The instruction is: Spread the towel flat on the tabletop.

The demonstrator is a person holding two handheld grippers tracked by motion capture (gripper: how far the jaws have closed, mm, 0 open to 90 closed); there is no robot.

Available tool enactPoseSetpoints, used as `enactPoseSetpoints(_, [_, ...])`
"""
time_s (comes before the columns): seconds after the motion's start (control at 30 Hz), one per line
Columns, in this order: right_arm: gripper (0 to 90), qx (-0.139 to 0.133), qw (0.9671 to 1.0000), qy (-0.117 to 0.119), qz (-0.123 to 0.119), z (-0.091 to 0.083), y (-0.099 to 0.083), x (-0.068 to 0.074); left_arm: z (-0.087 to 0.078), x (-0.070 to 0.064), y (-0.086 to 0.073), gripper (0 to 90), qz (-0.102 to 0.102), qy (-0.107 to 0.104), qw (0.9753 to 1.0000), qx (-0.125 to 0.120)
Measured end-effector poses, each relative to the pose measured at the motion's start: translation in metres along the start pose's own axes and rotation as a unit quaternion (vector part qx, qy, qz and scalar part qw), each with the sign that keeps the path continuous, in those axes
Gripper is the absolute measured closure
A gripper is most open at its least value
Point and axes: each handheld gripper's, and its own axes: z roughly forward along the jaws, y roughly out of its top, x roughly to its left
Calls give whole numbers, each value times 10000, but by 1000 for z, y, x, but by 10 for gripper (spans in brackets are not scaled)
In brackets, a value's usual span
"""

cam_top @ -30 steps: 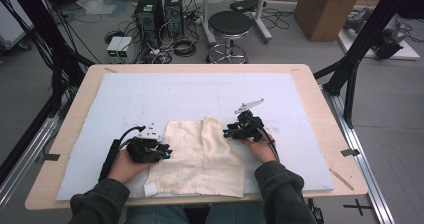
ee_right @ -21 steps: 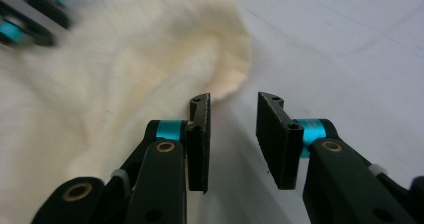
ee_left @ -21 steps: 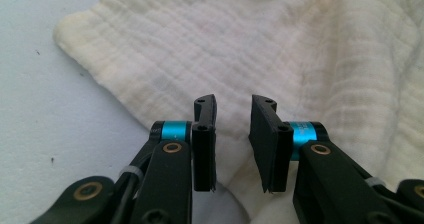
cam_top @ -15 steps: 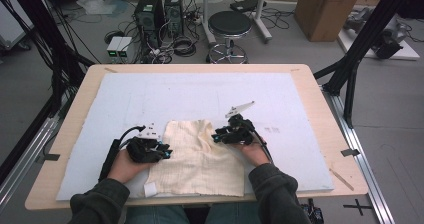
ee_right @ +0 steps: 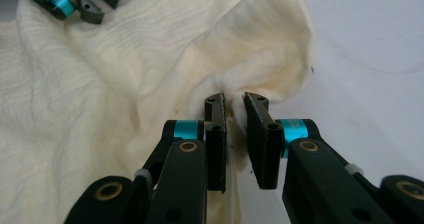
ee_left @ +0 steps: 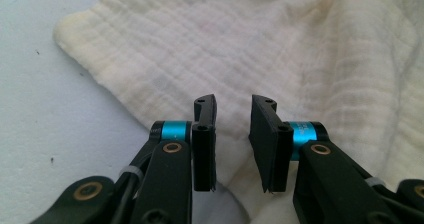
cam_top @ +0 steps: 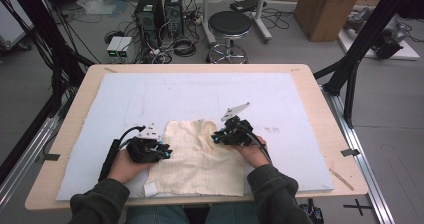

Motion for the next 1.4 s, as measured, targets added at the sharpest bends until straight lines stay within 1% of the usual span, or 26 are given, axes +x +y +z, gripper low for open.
enactPoseSetpoints(0.07, [790,-1,9998,-217,52,-15,-1,-7,0,0,0,718,0,-8,10000,5])
enactPoseSetpoints(0.17, [784,-35,9975,-684,155,-38,-5,-18,0,0,0,718,6,-13,10000,11])
enactPoseSetpoints(0.23, [727,28,9948,-994,242,-47,-11,-25,0,0,0,718,2,-12,10000,11])
enactPoseSetpoints(0.27, [677,71,9938,-1042,368,-49,-16,-29,0,0,0,717,-7,-2,10000,0])
enactPoseSetpoints(0.33, [648,94,9932,-1048,506,-52,-24,-36,0,0,0,717,-8,-11,10000,10])
enactPoseSetpoints(0.37, [644,26,9922,-1110,575,-54,-27,-38,0,0,0,717,-10,1,10000,-1])
enactPoseSetpoints(0.43, [645,-134,9915,-1061,745,-58,-31,-41,0,0,0,717,-12,-10,10000,-1])
enactPoseSetpoints(0.6, [648,-21,9925,-993,705,-53,-35,-43,0,1,1,712,-37,-52,10000,9])
enactPoseSetpoints(0.63, [638,2,9924,-978,745,-51,-37,-44,-1,1,1,701,-74,-24,10000,-13])
enactPoseSetpoints(0.67, [628,27,9921,-993,772,-49,-38,-45,-2,2,2,673,-46,75,10000,-42])
enactPoseSetpoints(0.7, [621,9,9922,-982,767,-47,-40,-47,-4,4,2,651,-79,189,9997,-112])
enactPoseSetpoints(0.77, [608,28,9926,-964,742,-43,-43,-49,-9,12,4,638,-318,279,9985,-341])
enactPoseSetpoints(0.83, [607,25,9926,-957,742,-40,-43,-49,-12,22,8,618,-521,461,9965,-456])
enactPoseSetpoints(0.9, [598,24,9935,-920,677,-37,-42,-50,-12,31,10,612,-728,623,9930,-687])
enactPoseSetpoints(0.93, [592,27,9934,-918,687,-36,-42,-49,-10,36,11,609,-840,707,9913,-723])
enactPoseSetpoints(0.97, [586,30,9937,-912,654,-34,-42,-51,-7,40,13,597,-927,758,9904,-684])
enactPoseSetpoints(1.03, [576,102,9937,-899,667,-31,-42,-53,2,45,18,595,-910,834,9909,-541])
enactPoseSetpoints(1.07, [572,129,9939,-874,658,-29,-43,-54,7,46,20,592,-927,879,9903,-546])
enactPoseSetpoints(1.1, [574,143,9941,-862,645,-28,-43,-55,11,48,23,586,-906,917,9904,-491])
enactPoseSetpoints(1.17, [585,102,9942,-858,642,-27,-43,-56,20,50,29,567,-905,970,9903,-418])
enactPoseSetpoints(1.2, [604,102,9942,-870,624,-27,-43,-57,24,51,30,567,-943,975,9897,-449])
enactPoseSetpoints(1.23, [631,105,9941,-893,605,-27,-44,-57,28,52,32,567,-977,957,9898,-397])
enactPoseSetpoints(1.3, [698,95,9940,-949,541,-27,-44,-58,34,52,32,579,-921,1047,9900,-209])
enactPoseSetpoints(1.33, [736,107,9938,-966,533,-28,-44,-59,35,51,33,595,-905,1130,9891,-269])
enactPoseSetpoints(1.37, [768,93,9938,-974,527,-28,-45,-60,35,51,33,646,-846,1131,9897,-250])
enactPoseSetpoints(1.4, [805,73,9939,-958,544,-28,-45,-62,36,51,33,710,-861,1071,9901,-302])
